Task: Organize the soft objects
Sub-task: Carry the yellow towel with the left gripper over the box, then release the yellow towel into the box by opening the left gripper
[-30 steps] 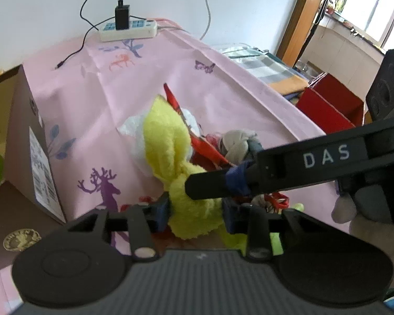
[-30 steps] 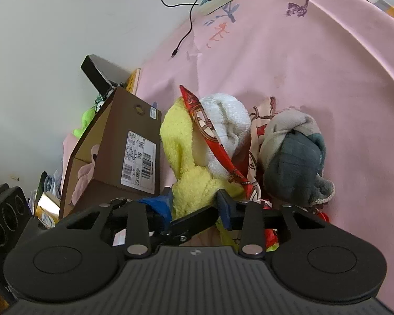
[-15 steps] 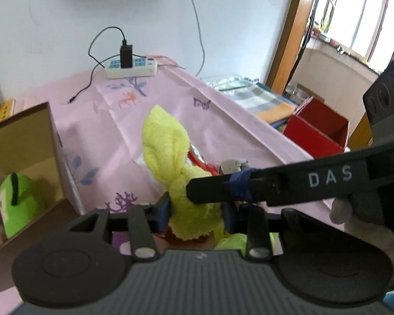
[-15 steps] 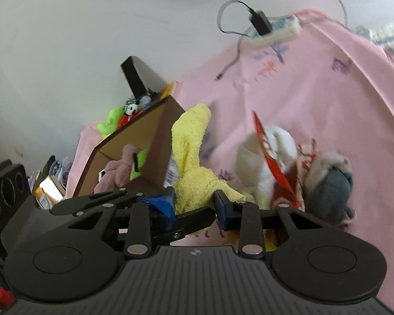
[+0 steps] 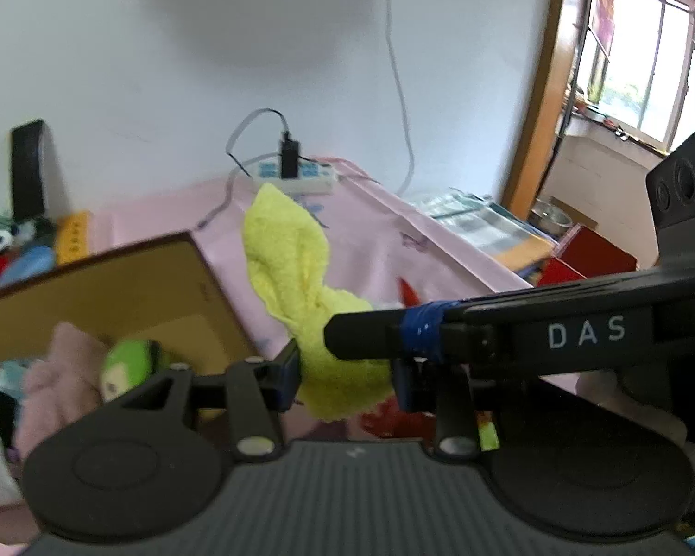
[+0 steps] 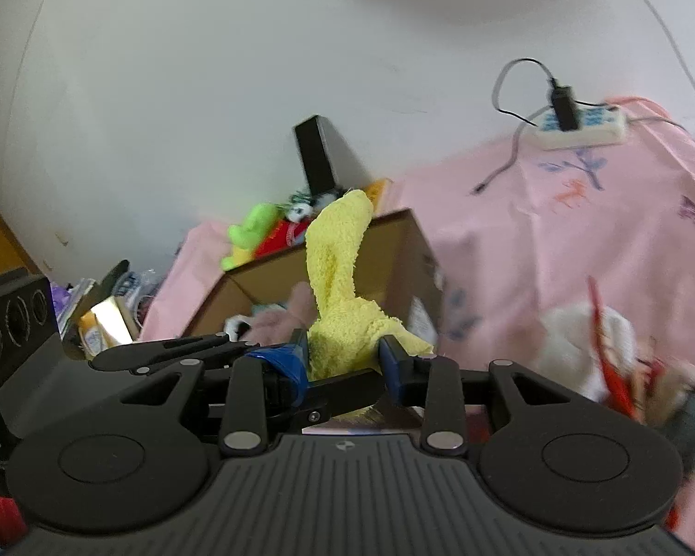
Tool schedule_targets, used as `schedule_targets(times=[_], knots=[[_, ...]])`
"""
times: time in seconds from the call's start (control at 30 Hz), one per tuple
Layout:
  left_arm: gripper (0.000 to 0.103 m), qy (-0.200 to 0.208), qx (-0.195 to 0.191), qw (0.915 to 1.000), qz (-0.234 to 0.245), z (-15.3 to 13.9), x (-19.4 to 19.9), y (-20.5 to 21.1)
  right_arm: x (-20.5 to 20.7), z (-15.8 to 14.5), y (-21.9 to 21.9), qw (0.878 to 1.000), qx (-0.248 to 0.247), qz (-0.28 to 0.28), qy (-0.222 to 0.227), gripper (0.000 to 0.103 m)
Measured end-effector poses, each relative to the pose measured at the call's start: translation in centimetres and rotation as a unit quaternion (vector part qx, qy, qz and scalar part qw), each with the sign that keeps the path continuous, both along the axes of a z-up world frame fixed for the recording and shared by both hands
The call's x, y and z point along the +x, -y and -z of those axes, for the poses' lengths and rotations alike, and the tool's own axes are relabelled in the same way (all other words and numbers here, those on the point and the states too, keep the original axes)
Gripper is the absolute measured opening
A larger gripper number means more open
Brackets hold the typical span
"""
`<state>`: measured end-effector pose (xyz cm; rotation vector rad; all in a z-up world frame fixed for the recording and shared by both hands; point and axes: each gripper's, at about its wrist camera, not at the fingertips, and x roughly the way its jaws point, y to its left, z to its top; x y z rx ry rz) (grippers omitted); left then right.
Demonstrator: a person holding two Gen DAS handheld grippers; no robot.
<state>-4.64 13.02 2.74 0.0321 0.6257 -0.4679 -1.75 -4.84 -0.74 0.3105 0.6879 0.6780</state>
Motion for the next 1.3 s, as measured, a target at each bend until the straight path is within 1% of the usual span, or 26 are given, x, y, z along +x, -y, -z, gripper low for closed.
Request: schedule_targets(times=[0.17,0.27,0.43,0.6,0.67,0.77,0.83,1.03,1.13,1.2,1.27,1.3], knots=[[0.032,0.006,0.004,0.9998,-0.017,-0.2,1.3,-2.8,1.5,0.1,-2.8,1.000,0.000,-0.005,-0.002,0.017],[0.032,-0.005,-0.002,0.9997,-0.025,0.4,2.8,-4.4,2.8,0.7,-4.3,1.000,-0.008,-0.001,-0.016,0.017],[0.033,-0.034,-0.025,0.9987,-0.028,1.9,5.5,-6.3,4.7,1.9,-5.9,0.999,-0.023,0.015,-0.034,0.017],[0.033,-0.067,-0.036,0.9968,-0.027,3.6,8.2,-7.1,6.0,2.9,-7.1,0.997,-0.050,0.035,-0.052,0.018],[0.033,-0.085,-0.045,0.9949,-0.030,4.4,9.1,-7.5,6.0,3.2,-7.4,0.996,-0.059,0.036,-0.054,0.019],[0.033,-0.109,-0.058,0.9918,-0.032,5.4,9.8,-8.1,6.2,3.6,-7.8,0.995,-0.070,0.036,-0.057,0.019],[0.033,-0.118,-0.060,0.9907,-0.034,5.7,10.0,-8.2,6.5,3.9,-8.0,0.995,-0.071,0.039,-0.061,0.018],[0.033,-0.140,-0.060,0.9873,-0.045,6.7,10.9,-8.4,6.9,3.9,-8.6,0.995,-0.073,0.044,-0.054,0.018],[0.034,-0.141,-0.061,0.9870,-0.045,6.8,10.9,-8.4,6.9,4.0,-8.4,0.995,-0.071,0.046,-0.055,0.018],[0.037,-0.142,-0.061,0.9868,-0.048,6.8,10.8,-8.4,6.7,4.0,-8.3,0.995,-0.069,0.048,-0.056,0.018],[0.045,-0.138,-0.059,0.9876,-0.044,6.6,10.7,-8.2,6.7,4.0,-8.1,0.995,-0.065,0.051,-0.059,0.018],[0.046,-0.135,-0.058,0.9881,-0.044,6.5,10.6,-8.1,6.6,3.9,-7.9,0.995,-0.063,0.054,-0.061,0.018]])
